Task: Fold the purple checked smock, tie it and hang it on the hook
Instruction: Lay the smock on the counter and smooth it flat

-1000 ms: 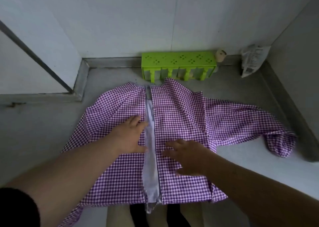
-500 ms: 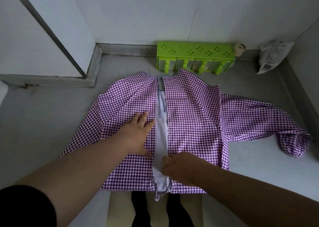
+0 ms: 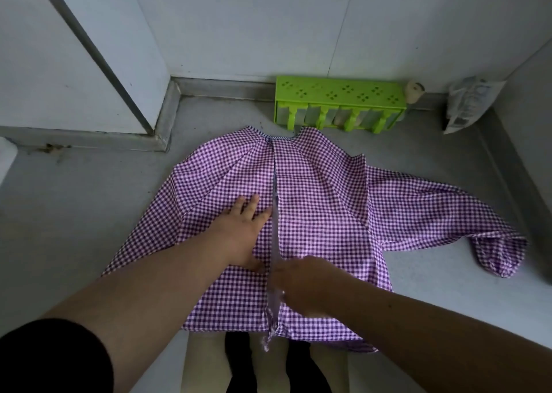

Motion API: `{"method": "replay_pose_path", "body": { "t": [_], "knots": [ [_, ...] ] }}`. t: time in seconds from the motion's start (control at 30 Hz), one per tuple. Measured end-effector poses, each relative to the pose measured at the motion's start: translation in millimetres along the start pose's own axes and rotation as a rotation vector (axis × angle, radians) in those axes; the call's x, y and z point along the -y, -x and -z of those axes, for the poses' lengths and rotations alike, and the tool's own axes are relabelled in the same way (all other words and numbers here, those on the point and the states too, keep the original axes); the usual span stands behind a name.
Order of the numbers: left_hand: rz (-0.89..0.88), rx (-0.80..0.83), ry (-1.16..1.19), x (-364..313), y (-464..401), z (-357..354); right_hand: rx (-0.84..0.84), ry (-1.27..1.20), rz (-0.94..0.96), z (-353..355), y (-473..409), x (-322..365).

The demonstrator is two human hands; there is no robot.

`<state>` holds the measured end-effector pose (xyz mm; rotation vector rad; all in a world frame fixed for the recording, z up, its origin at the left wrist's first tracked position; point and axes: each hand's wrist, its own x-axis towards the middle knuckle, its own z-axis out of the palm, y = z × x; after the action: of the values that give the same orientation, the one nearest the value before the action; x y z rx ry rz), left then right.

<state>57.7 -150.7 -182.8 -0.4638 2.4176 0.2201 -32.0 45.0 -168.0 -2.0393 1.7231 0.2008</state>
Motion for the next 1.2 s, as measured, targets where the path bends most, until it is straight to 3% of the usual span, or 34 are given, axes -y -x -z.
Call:
{"method": "replay_pose_path", "body": {
  "t": [0.07,0.3,0.43,0.57,0.67,0.73,0.87,1.0,1.1,1.2],
  "knots": [
    [-0.006,-0.001,0.001,1.0,0.9,0.2,-0.113,-0.053,-0.160,5.9,-5.8,-3.6],
    [-0.063,-0.107,0.221,23.3,16.6,5.6,-0.032,-0.410,-0.721,9.1,-42.1,2.4],
    [-0.051,-0.216,0.230,46.3,36.0,-7.3,-0.060,-0.480,-0.879,9.7,-58.2,5.7],
    [0.040,-0.439,0.254,74.3,55.4,-29.3,-0.086,-0.566,-0.935,8.1,-62.9,1.2],
    [0.297,-0.564,0.380,95.4,75.5,-44.7,-0.102,-0.639,-0.908,8.0,-61.6,-2.7],
    [0.498,-0.559,0.521,105.7,84.5,-51.1,-0.121,-0.681,-0.865,4.5,-56.7,-8.9],
    [0.753,-0.353,0.785,127.7,104.8,-71.0,-0.153,-0.775,-0.795,5.6,-53.1,-14.5],
    [0.789,-0.196,0.701,144.4,114.4,-91.9,-0.106,-0.859,-0.760,9.3,-53.8,-14.8],
    [0.648,-0.126,0.661,146.3,125.7,-85.0,-0.091,-0.842,-0.760,8.6,-56.8,-14.9],
    [0.539,-0.151,0.814,145.4,135.0,-64.7,-0.065,-0.848,-0.770,11.6,-58.8,-14.5]
  ]
}}
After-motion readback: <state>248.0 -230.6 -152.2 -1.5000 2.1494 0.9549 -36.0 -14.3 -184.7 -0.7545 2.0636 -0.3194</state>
